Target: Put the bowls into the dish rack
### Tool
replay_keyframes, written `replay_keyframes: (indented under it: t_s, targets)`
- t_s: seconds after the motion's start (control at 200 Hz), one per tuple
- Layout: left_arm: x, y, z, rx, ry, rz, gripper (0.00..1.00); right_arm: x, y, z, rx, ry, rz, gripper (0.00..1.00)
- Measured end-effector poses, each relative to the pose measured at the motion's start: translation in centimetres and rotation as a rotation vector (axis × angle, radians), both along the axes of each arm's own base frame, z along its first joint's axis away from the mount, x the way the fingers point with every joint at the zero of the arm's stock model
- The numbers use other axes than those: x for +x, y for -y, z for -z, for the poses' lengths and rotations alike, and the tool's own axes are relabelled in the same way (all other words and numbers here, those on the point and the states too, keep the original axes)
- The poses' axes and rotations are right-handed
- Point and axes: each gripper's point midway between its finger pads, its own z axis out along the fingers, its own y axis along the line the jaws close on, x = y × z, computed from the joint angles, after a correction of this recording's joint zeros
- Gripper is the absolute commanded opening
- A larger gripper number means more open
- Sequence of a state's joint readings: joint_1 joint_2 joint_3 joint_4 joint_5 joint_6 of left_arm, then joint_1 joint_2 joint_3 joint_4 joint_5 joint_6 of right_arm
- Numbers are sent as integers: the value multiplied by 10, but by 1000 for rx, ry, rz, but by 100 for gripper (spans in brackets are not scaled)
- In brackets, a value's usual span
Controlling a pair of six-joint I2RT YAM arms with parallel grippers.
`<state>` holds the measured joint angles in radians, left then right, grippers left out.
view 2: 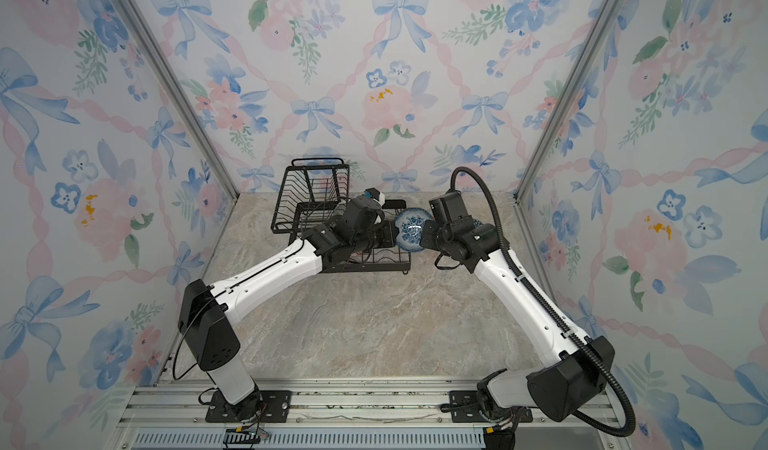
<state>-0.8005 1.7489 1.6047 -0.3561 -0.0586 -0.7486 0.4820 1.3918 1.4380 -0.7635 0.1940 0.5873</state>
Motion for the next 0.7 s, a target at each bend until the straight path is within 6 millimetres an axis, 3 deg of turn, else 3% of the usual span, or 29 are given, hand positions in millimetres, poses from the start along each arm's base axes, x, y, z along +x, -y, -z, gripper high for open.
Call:
replay_keyframes:
  t_s: [0.26, 0.52, 0.7]
  targets:
    - [13, 1, 17, 47, -13, -21, 0, 8, -3, 10, -13, -24, 0, 14]
    - [20, 5, 2, 29, 13, -29, 0, 21, 1, -5, 32, -3, 13, 20]
    - [20, 5, -3, 25, 18, -28, 0, 25, -1, -10, 63, 6, 6, 31]
